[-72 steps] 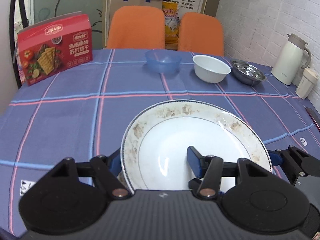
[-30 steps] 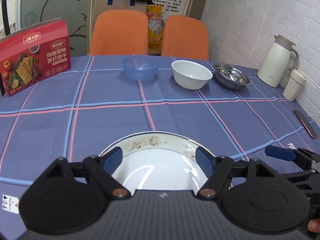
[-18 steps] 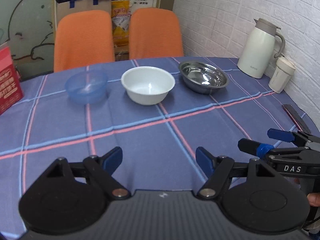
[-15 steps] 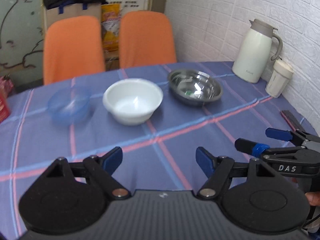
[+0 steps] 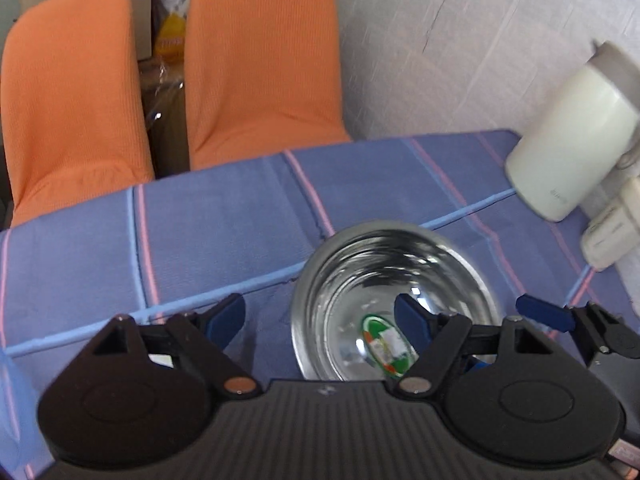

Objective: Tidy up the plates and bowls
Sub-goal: 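Grasp the rim of the steel bowl with the left gripper, then carry the steel bowl across the table and set it down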

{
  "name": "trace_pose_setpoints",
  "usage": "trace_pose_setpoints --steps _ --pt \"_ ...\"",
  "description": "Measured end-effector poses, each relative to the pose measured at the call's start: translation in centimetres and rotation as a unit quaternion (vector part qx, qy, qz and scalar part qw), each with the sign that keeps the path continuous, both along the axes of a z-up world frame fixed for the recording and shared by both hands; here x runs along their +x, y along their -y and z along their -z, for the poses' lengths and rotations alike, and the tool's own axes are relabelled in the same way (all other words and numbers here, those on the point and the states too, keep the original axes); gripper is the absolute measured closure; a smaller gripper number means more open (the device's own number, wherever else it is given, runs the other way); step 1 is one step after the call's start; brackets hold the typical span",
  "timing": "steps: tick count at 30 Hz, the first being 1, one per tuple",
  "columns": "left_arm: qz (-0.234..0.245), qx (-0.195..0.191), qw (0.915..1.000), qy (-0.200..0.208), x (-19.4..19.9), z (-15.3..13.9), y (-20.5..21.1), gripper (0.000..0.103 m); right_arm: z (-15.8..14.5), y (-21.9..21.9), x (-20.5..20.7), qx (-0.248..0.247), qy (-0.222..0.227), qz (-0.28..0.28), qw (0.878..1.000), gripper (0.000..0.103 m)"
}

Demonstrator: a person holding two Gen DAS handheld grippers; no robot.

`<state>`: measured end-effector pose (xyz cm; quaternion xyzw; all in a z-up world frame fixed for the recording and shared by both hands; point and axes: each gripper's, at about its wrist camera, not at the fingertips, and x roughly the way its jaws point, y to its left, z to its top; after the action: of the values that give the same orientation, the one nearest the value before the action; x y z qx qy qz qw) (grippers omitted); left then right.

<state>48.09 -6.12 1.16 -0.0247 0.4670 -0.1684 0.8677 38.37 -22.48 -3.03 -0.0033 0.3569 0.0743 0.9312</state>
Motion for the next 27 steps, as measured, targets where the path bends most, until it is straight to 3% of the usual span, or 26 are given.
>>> trace_pose_setpoints --steps 6,12,15,20,27 --pt "0.025 0.027 0.9992 -0.015 1.2 2.4 1.7 0.031 1.5 -0.9 0.7 -0.009 -0.008 -0.031 0.999 0.013" --pt "0.032 0.05 0.9983 -0.003 1.0 2.2 2.2 0.044 1.4 -0.6 0.4 -0.006 -0.007 -0.028 1.0 0.013" --pt "0.034 0.06 0.9976 0.0 0.6 2.2 2.3 0.055 0.9 -0.8 0.1 0.026 -0.008 -0.04 0.999 0.017" --pt "0.053 0.033 0.9979 -0.017 -0.3 1.8 2.6 0.06 -0.4 -1.6 -1.8 0.05 0.001 -0.055 0.997 0.016" --pt "0.07 0.027 0.9971 -0.005 -4.3 -0.6 2.5 0.06 -3.6 -2.3 -5.9 0.026 0.029 -0.051 0.998 0.015"
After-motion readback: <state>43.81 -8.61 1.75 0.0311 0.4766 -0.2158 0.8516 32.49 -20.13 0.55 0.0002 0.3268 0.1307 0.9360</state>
